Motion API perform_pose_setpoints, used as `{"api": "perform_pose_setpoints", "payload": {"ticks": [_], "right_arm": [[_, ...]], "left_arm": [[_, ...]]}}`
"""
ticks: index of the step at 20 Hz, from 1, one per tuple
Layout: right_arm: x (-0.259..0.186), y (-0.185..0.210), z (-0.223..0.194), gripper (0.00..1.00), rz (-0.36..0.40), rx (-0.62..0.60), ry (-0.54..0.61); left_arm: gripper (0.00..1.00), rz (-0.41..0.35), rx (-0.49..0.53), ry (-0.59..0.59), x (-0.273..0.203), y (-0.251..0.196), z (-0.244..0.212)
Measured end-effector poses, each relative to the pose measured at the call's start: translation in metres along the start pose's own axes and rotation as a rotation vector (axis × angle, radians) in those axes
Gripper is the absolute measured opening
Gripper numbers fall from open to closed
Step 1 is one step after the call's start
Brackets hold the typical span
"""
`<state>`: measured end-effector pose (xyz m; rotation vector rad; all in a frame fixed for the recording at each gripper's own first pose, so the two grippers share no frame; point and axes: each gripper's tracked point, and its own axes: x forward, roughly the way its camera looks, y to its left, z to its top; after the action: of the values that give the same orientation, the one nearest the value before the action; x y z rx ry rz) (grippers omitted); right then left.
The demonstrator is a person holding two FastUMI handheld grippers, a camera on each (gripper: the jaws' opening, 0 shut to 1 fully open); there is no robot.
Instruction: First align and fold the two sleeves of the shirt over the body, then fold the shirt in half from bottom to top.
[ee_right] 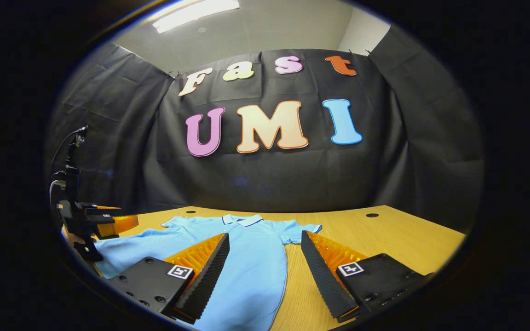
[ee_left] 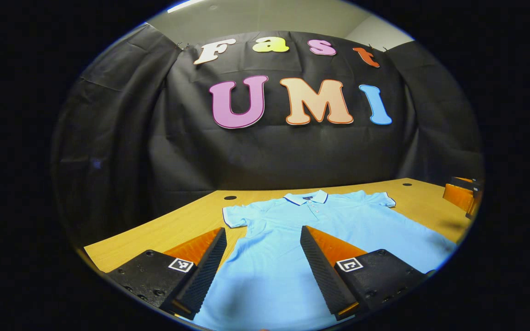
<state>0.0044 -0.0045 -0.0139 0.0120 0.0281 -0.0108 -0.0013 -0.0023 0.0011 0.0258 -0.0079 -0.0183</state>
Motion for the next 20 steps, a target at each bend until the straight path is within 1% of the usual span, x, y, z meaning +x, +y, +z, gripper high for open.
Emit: {"api": "perform_pose_setpoints", "payload": {"ticks": [9,12,13,14,17,20], "right_arm": [[0.002,-0.004,-0.006,0.98,-0.014,0.013,0.016],[0.004,-0.016,-0.013,0.98,-0.041,0.062,0.054],[0.003,-0.014,-0.013,0.98,-0.038,0.075,0.051],[0.004,-0.012,-0.013,0.97,-0.027,0.07,0.056],[0.005,-0.01,-0.017,0.97,-0.031,0.007,0.115],[0.012,0.011,0.009,0.97,0.001,-0.015,0.112]], "left_arm": [[0.96,0.005,-0.008,-0.012,0.001,0.0,0.001],[0.96,0.008,-0.009,-0.024,0.001,0.0,0.002],[0.96,0.008,-0.008,-0.026,0.001,0.0,0.003],[0.96,0.008,-0.008,-0.027,0.002,0.0,0.002],[0.96,0.005,-0.01,-0.023,0.002,0.0,0.001],[0.96,0.003,-0.011,-0.023,0.002,0.0,0.001]]}}
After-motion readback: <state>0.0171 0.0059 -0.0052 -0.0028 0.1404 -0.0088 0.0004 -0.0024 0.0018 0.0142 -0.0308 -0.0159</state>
